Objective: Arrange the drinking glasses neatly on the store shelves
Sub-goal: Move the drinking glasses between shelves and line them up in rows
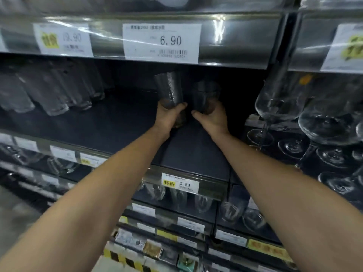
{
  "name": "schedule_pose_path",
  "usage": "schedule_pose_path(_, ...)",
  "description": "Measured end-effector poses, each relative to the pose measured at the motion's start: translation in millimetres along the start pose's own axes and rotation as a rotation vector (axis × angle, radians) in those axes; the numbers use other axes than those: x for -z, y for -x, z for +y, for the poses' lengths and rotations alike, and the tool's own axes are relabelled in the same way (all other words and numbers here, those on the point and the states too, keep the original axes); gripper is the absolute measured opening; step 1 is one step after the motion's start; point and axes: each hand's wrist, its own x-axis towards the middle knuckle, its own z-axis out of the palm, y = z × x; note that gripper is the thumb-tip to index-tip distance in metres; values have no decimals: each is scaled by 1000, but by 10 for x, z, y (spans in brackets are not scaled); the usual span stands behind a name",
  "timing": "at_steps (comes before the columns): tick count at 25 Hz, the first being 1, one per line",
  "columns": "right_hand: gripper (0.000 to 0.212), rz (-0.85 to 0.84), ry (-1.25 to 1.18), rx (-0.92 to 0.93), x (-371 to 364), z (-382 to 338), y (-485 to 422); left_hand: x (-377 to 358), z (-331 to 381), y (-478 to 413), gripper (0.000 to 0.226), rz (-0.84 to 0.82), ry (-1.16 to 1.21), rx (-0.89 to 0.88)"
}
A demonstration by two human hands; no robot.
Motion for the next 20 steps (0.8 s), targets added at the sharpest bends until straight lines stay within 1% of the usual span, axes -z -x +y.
schedule_pose_path(1, 72, -24, -27, 4, -6, -19, 64, 31, 58, 137, 46, 14, 21, 12)
schedule_pose_path(2, 68, -44, -66, 2, -15, -31, 112, 68, 119, 264, 40, 32, 43, 36)
schedule_pose_path(3, 59, -76, -108, -15, -20, -88, 172, 102, 190, 391, 40, 39, 59, 67)
schedule_pose_path(5, 36, -213, -204, -86, -20, -223, 295, 174, 347, 641, 32, 18, 67, 102)
schedule_pose_path(6, 30, -300, -263, -128, -24, -306, 362, 204, 436, 774, 27, 14, 63, 122)
schedule_pose_path(8, 27, -431, -367, -194, -24, -443, 509, 265, 597, 1031, 22, 33, 64, 178)
schedule_pose_path(9, 26, -484, -405, -198, -21, -533, 606, 322, 677, 1176, 21, 46, 93, 189)
schedule_pose_path(12, 27, -630, -526, -182, -6, -854, 924, 573, 859, 1621, 24, 120, 231, 144)
schedule_pose_path(13, 27, -688, -561, -175, 9, -963, 1045, 668, 890, 1782, 31, 167, 237, 121)
schedule_pose_path(15, 30, -793, -596, -152, -13, -1109, 1293, 839, 931, 2133, 55, 258, 209, 91)
schedule_pose_path(16, 34, -831, -603, -143, -33, -1163, 1441, 923, 931, 2298, 61, 292, 214, 80)
schedule_pose_path(17, 40, -864, -606, -139, -105, -1187, 1592, 1029, 927, 2458, 57, 324, 237, 64)
schedule_pose_path(19, 51, -907, -634, -134, -285, -1190, 1857, 1219, 930, 2757, 42, 372, 296, 45)
schedule_pose_path(20, 52, -934, -647, -128, -389, -1204, 1984, 1322, 924, 2886, 41, 408, 304, 36)
